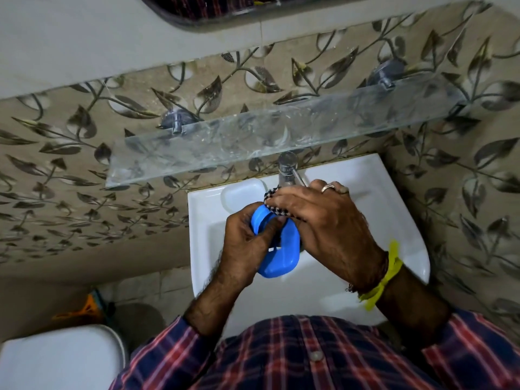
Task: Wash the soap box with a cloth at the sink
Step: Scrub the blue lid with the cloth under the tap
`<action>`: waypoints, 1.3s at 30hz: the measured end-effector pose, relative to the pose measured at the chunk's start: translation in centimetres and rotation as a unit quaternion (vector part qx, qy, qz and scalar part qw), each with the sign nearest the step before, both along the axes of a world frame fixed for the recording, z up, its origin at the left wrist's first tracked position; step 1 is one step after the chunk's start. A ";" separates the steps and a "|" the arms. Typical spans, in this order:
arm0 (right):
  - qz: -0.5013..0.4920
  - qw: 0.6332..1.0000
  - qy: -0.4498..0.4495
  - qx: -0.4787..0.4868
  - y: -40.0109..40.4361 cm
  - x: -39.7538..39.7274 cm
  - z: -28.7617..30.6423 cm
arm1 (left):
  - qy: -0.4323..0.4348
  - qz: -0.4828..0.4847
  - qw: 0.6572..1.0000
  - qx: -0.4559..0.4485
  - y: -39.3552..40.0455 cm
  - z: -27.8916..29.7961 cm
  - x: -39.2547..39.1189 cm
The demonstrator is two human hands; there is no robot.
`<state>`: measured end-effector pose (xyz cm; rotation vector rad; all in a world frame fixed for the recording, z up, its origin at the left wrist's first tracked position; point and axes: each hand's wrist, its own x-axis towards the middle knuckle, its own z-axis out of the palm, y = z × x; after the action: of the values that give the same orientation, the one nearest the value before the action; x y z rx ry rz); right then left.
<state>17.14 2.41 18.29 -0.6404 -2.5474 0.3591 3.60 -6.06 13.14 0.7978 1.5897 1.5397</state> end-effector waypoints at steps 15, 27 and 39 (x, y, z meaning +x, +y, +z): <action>-0.066 0.993 0.087 -0.038 -0.5 0.3 -0.9 | 0.158 0.033 0.985 0.066 0.1 0.6 0.2; -0.113 0.963 0.197 -0.145 -1.3 -0.3 -2.2 | 0.162 0.074 0.980 0.089 -0.7 1.2 0.5; -0.104 0.985 0.137 -0.010 -1.4 -0.4 -1.1 | 0.283 0.009 0.957 -0.071 0.2 3.4 -0.1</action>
<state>16.76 0.99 17.15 -0.7981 -2.1963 0.3707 3.54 -5.86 16.56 1.2189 2.0896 1.2487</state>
